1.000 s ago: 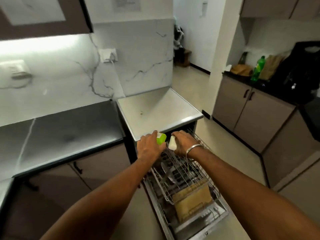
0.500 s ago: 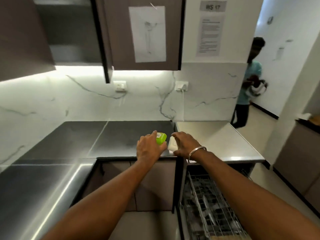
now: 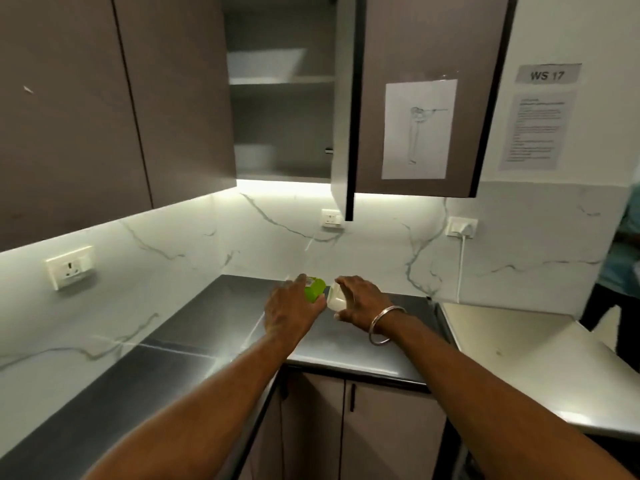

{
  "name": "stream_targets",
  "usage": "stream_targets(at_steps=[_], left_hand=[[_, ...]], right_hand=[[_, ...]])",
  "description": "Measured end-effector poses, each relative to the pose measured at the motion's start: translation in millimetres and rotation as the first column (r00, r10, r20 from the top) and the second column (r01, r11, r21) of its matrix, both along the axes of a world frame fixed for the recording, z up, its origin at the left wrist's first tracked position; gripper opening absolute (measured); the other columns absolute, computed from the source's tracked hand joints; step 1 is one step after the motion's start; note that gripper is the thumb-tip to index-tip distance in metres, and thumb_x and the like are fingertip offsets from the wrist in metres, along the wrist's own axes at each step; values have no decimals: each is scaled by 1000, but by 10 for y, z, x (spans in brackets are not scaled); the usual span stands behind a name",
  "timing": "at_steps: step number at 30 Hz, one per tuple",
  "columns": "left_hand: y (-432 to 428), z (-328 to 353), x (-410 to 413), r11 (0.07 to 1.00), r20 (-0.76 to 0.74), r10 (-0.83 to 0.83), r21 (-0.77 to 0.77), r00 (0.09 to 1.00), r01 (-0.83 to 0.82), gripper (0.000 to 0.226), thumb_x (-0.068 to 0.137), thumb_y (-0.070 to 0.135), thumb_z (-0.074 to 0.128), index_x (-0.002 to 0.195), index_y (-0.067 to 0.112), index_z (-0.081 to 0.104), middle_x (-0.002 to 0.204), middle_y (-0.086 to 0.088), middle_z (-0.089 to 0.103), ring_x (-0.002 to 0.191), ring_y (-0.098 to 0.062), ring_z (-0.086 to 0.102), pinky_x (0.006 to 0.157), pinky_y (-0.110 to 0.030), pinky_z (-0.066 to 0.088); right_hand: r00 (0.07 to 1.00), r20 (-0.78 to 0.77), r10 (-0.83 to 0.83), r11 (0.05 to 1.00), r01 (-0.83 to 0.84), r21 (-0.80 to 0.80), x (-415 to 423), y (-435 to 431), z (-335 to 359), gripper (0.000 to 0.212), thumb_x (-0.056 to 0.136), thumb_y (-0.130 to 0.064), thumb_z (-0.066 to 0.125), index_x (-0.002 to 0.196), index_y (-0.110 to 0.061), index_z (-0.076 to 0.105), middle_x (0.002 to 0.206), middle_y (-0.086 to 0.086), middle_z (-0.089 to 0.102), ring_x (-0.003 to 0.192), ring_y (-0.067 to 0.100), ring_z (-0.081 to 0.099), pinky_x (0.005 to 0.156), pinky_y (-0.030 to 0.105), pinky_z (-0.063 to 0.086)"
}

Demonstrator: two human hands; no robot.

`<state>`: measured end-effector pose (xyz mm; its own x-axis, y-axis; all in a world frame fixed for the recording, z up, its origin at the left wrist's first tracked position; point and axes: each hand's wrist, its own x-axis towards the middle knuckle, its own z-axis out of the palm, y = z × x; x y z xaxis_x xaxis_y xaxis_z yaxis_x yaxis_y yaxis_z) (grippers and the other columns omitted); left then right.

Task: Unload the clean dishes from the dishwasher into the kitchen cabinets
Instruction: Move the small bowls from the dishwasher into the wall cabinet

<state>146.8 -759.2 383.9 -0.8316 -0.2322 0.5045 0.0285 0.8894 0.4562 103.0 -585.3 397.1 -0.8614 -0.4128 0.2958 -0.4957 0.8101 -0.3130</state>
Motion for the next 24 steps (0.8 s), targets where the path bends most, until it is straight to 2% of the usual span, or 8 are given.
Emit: stream_targets(at_steps=[5,10,17,24], left_hand=[[-640,211,-290,1000,-27,25,-8,999,-25,58,82,64,63,128,28,62,115,-2,72,109,-26,62,85,-37,52],[-1067,458,-690,996,-80,82,-36,993,-85,56,81,63,60,125,28,63,113,-4,72,107,-29,62,87,-39,50],[-1380,875,-1471,994,-175,95,-35,980,-103,59,81,61,63,125,23,66,108,-4,75,100,-28,66,80,-38,53],[-1564,1240,-2416,989,-212,121,-53,970,-135,58,79,56,66,125,21,67,105,-7,75,100,-31,65,80,-38,52]], right_hand=[[998,-53,21,1000,-22,-19,-366,-694,150,81,76,-37,83,143,-13,44,136,13,54,123,33,51,105,41,42],[992,-123,16,999,-22,-44,-792,-1162,385,73,79,-29,80,140,-15,43,135,12,53,120,36,49,102,46,44],[975,-212,-69,997,57,-60,-1575,-1650,825,60,81,-16,73,134,-16,44,128,12,53,117,35,50,94,47,49],[961,-219,-171,977,136,-163,-2461,-1958,1282,63,83,-15,73,138,-16,42,133,11,48,123,34,46,96,45,48]])
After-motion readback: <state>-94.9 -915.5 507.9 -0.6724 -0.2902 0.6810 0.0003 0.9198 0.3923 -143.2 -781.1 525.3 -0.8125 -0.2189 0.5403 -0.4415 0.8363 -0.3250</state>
